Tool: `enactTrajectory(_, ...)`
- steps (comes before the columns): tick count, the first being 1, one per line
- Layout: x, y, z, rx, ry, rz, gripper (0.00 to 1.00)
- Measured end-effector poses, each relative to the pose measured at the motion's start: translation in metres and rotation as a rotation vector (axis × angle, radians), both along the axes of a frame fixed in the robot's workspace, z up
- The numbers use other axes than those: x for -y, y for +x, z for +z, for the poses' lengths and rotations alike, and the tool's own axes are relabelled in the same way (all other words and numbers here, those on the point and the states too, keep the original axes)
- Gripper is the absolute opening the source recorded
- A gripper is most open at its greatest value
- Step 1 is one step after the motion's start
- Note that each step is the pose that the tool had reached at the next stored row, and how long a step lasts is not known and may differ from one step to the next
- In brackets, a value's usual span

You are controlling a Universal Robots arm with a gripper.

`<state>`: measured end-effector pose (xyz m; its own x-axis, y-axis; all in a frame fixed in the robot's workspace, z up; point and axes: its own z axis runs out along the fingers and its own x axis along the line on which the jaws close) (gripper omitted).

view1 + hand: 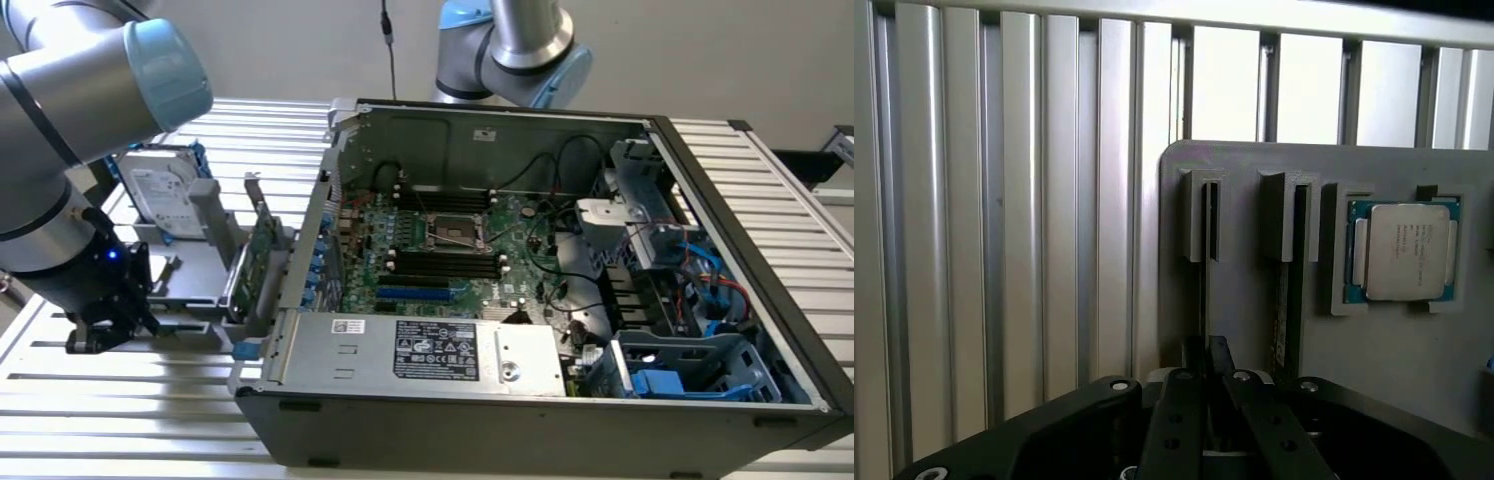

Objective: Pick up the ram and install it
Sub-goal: 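Pick up the ram and move it above insertion slot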

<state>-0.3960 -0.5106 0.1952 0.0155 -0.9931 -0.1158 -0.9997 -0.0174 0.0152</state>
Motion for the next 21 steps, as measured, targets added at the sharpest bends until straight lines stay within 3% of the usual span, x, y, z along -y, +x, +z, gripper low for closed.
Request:
enactTrajectory(14, 0.0, 0.0, 0.0062, -0.0064, -0.0001, 0.0, 0.14)
enactTrajectory(21, 0.0, 0.001, 0.0169, -0.0141, -0.0001, 0.0, 0.14)
